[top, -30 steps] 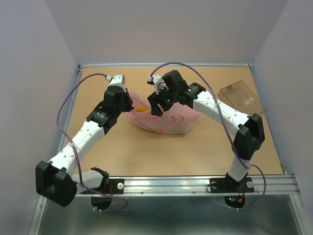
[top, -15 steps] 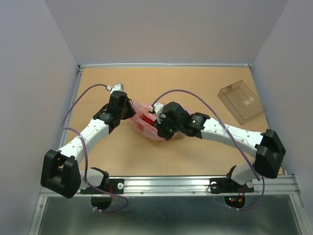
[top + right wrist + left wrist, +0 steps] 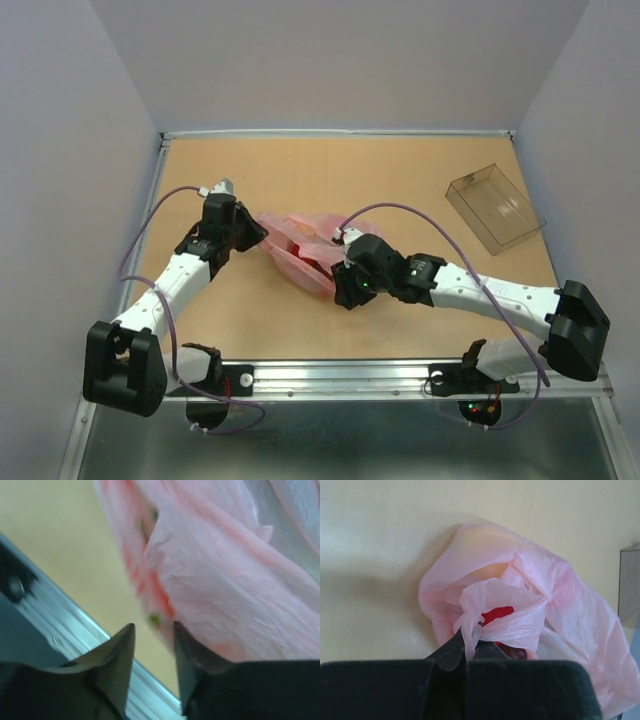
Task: Untie the knot of the plastic bag and take out the fruit
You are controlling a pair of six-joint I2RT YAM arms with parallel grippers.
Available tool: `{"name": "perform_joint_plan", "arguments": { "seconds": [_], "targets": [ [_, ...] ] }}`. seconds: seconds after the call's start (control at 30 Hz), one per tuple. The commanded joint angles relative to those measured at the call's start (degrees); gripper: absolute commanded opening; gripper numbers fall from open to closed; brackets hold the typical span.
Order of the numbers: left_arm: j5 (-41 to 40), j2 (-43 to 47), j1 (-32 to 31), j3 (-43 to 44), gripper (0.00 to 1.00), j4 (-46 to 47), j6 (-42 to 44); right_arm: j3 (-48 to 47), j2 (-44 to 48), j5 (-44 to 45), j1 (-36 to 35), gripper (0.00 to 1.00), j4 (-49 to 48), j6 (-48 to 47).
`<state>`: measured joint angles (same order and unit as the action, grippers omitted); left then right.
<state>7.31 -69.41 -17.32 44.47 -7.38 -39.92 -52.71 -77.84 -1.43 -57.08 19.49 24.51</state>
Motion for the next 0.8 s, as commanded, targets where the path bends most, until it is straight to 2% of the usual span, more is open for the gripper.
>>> {"name": "perform_joint_plan", "arguments": {
  "seconds": [0.0,0.1,0.17,0.37,0.43,0.6,0.63,0.77],
  "targets": [
    [-3.54,5.59,3.7,-2.27,0.0,7.02,4.59,-8.17,4.28,-0.25,-1.54,0.53,13.64,1.16],
    [-0.64,9.19,3.26,-5.61,0.0,7.11,6.43,-20.3,1.57,3.71,-1.54,0.68,17.33,-1.83],
    [0.07,11.83,2.91,-7.63,0.0,7.11,7.58,-28.19,-2.47,7.57,-1.46,0.71,18.65,-3.41],
    [0.95,16.14,2.56,-11.5,0.0,7.11,8.28,-40.0,-13.45,20.91,-1.11,0.71,19.71,-5.88],
    [0.34,16.93,2.47,-12.56,0.0,7.11,7.93,-42.64,-16.45,20.95,0.21,0.73,19.71,-6.4],
    [-0.71,17.73,2.47,-12.92,0.0,7.11,7.14,-41.7,-22.43,12.17,0.39,0.8,19.71,-8.69],
    [-0.81,17.64,2.47,-12.92,0.0,7.11,6.96,-40.56,-22.53,11.46,0.48,0.77,19.71,-8.52],
    [-2.91,17.29,2.47,-13.18,0.0,7.11,5.3,-28.99,-19.02,16.61,0.39,0.43,19.71,-3.88]
  ]
}}
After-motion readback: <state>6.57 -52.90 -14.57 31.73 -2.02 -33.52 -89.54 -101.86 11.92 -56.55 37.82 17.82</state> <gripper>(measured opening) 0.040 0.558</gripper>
